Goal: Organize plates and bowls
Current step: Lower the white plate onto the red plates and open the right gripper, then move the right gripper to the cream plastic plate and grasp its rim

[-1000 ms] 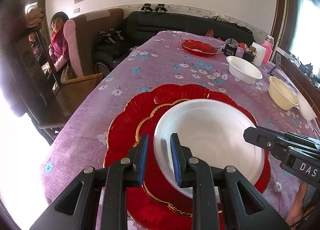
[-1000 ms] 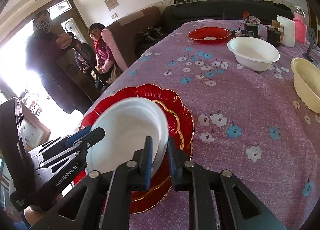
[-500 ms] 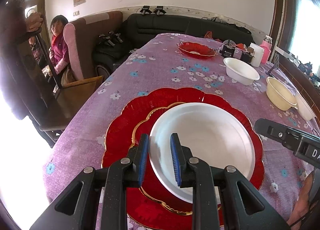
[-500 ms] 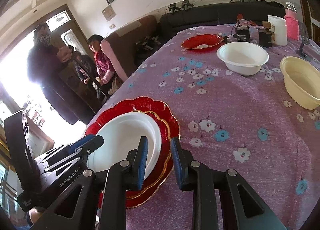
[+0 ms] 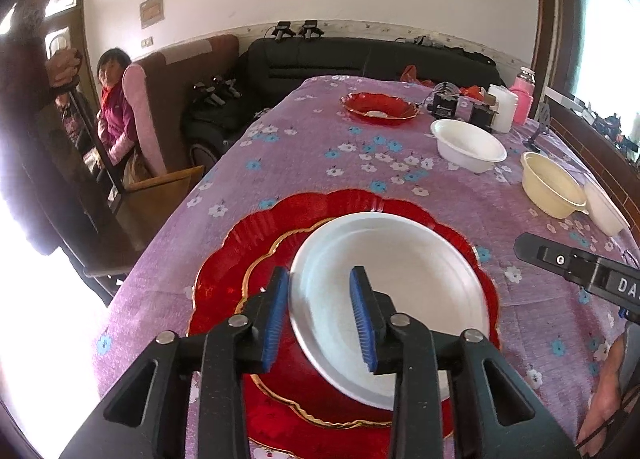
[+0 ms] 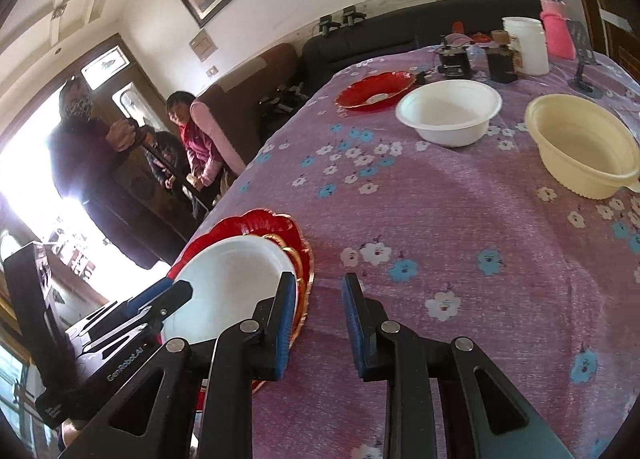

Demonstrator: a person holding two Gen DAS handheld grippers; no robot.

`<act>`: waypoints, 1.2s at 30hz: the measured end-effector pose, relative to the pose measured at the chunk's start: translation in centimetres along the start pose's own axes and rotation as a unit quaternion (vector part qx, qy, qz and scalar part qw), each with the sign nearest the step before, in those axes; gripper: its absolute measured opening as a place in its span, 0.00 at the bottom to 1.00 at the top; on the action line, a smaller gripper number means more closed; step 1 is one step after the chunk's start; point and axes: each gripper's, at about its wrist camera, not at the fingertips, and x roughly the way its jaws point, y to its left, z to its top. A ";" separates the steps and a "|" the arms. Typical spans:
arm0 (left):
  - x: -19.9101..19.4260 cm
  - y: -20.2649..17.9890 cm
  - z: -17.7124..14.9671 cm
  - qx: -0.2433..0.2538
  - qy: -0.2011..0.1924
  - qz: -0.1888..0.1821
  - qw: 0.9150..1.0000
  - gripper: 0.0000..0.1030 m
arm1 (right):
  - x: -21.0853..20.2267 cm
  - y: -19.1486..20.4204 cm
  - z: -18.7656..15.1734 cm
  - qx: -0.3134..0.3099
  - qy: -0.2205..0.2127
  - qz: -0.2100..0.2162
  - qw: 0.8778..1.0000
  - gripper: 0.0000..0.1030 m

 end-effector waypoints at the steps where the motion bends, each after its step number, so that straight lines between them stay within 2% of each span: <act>1: -0.2 -0.3 0.1 0.003 -0.003 0.001 1.000 0.33 | -0.2 -0.3 0.1 0.003 -0.001 0.000 1.000 0.26; 7: -0.4 -1.2 0.7 0.022 -0.007 0.012 1.000 0.36 | -1.3 -2.1 0.5 0.023 -0.015 -0.004 1.000 0.26; 18: -0.9 0.6 1.6 -0.003 -0.011 0.036 0.999 0.38 | -4.3 -6.6 1.3 0.067 -0.044 -0.018 0.997 0.25; 23: -1.8 -1.4 2.4 0.019 -0.018 0.005 1.000 0.38 | -6.9 -10.1 2.4 0.098 -0.074 -0.046 0.991 0.25; 28: -1.9 -5.6 2.8 0.052 -0.007 -0.054 0.997 0.39 | -9.0 -13.0 3.1 0.116 -0.092 -0.076 0.986 0.25; 32: -0.8 -9.2 3.2 0.066 0.032 -0.122 0.990 0.40 | -10.1 -15.2 4.3 0.133 -0.096 -0.100 0.981 0.26; 36: 0.5 -12.5 3.3 0.074 0.064 -0.161 0.982 0.40 | -10.8 -16.8 6.9 0.130 -0.102 -0.134 0.977 0.31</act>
